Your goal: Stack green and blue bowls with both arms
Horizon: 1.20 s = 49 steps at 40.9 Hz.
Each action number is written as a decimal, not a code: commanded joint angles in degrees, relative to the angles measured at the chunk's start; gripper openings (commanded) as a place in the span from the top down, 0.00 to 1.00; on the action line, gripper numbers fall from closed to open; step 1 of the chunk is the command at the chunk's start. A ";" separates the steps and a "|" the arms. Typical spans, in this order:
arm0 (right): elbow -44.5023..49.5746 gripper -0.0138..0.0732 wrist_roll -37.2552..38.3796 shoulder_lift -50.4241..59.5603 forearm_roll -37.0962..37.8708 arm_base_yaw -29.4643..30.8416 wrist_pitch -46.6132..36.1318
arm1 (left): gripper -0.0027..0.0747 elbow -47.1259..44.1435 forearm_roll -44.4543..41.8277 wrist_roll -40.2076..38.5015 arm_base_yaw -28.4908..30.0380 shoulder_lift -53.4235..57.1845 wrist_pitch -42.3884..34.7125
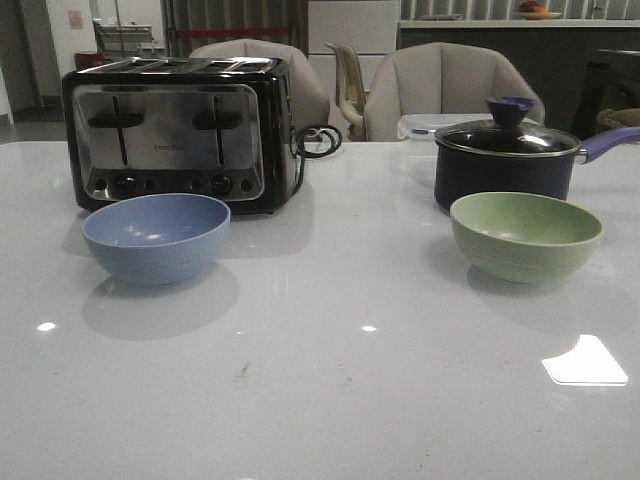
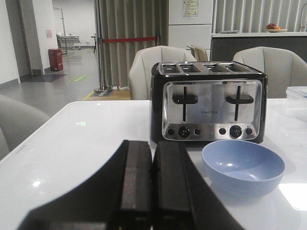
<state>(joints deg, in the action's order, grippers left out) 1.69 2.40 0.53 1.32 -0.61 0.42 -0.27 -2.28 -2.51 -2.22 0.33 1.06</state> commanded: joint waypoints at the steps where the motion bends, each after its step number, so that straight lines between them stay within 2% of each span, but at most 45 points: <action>1: -0.36 0.80 -0.41 1.17 0.14 0.35 -5.25 | 0.84 -0.32 0.56 -0.13 -0.40 0.93 -4.87; 24: -0.36 0.80 -0.41 1.17 0.14 0.35 -5.25 | 0.84 -0.32 0.56 -0.13 -0.40 0.93 -5.04; 37: -3.06 0.80 -0.02 1.17 0.03 0.35 -6.57 | 0.84 2.16 0.43 -0.86 -0.50 0.93 -12.54; 42: -10.13 0.80 -0.02 1.06 0.03 0.35 -2.40 | 0.84 9.81 0.43 -0.86 -0.50 0.70 -8.65; 49: -22.23 0.80 -0.02 -2.44 0.03 0.35 6.89 | 0.84 21.91 0.32 -0.86 -0.50 -1.72 4.17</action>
<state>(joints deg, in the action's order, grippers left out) -13.70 2.50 0.53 1.32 -0.61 7.11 15.49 -2.28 -2.76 -2.31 0.33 3.53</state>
